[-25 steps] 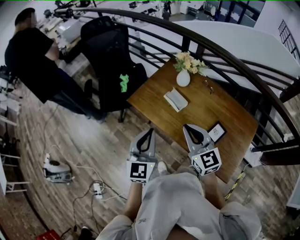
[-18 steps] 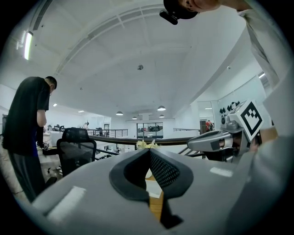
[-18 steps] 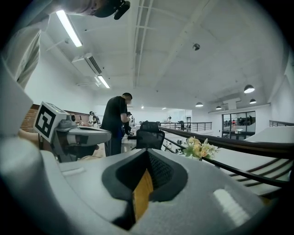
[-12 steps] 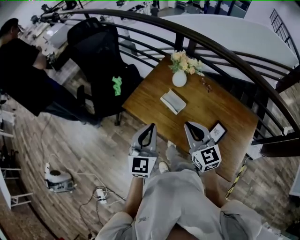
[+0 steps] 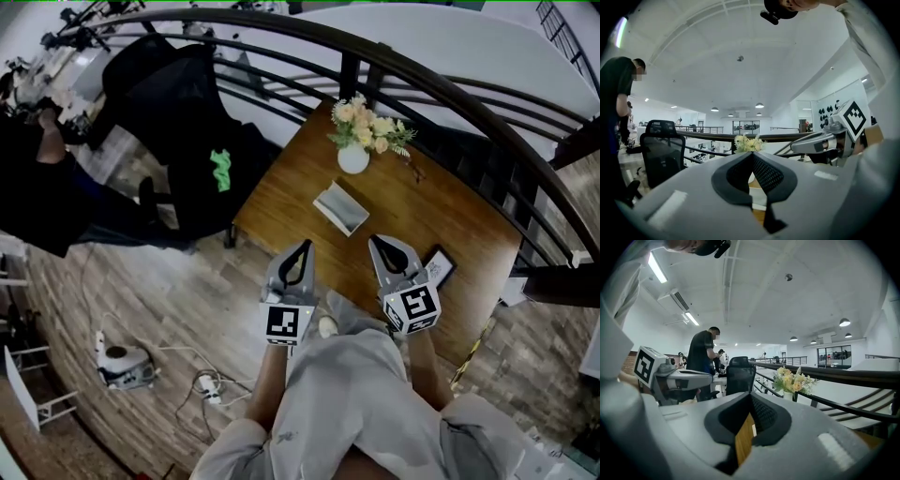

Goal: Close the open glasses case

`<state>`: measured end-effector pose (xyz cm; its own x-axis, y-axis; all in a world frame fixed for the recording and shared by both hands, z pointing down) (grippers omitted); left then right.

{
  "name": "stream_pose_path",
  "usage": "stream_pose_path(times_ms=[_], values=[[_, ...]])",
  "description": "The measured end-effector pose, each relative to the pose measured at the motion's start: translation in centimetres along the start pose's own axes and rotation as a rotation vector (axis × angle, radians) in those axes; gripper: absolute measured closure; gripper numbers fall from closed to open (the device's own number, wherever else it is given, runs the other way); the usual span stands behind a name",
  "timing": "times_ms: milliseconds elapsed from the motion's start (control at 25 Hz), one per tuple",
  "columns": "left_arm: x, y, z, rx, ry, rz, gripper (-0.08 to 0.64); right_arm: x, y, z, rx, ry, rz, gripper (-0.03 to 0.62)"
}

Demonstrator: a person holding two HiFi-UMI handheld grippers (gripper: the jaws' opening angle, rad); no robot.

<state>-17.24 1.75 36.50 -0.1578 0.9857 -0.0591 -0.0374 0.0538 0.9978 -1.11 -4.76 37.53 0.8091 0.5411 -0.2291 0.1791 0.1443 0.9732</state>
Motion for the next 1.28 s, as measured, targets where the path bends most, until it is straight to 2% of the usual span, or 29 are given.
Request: stream_pose_path(times_ms=[360,760,960,1280], values=[[-6.7,3.2,-1.0,0.023,0.035,-0.094,0.541,-4.1,2.4,4.9,-0.064,0.015,-0.057,0.589],[-12.0,7.4,-0.1,0.051,0.108,-0.201,0.540,-6.4,6.5,9.0,-0.142,0.057,-0.117,0.589],[-13.7,9.8,0.1,0.038,0.146,-0.258,0.540,-7.5,7.9,10.2,-0.161,0.068,-0.145,0.589],[-16.1,14.1,-0.1,0.063,0.216,-0.320,0.541,-9.4,11.1,11.2,-0.185,0.113,-0.202,0.589]])
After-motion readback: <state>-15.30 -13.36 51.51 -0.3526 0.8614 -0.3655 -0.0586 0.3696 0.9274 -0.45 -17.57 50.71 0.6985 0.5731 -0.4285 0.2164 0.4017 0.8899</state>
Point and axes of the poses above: the fingertips, and each gripper's own axes: x backward along the fingers, z to its right, y out of its underside, the point moved 5 cm from there along x, backward along the fingers, and after that the axes turned 1 degree about -y, right-handed, at the moved point
